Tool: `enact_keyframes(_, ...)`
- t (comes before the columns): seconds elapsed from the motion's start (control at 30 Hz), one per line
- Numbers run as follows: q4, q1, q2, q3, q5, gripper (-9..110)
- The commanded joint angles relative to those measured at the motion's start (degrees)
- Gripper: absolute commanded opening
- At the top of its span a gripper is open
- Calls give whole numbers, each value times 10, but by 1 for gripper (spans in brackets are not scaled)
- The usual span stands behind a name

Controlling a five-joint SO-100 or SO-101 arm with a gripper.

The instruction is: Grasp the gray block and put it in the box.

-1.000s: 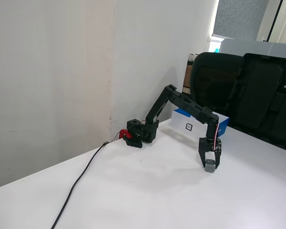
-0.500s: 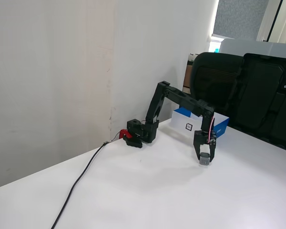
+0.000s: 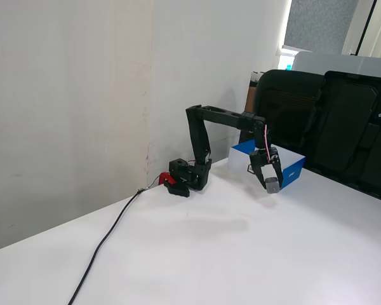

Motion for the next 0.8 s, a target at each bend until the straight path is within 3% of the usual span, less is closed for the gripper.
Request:
enact_keyframes(0.0, -5, 37, 96, -5, 2, 0)
enact_keyframes(0.37, 85, 175, 102, -113, 18, 0)
enact_keyframes(0.77, 221, 303, -6, -367, 43, 0)
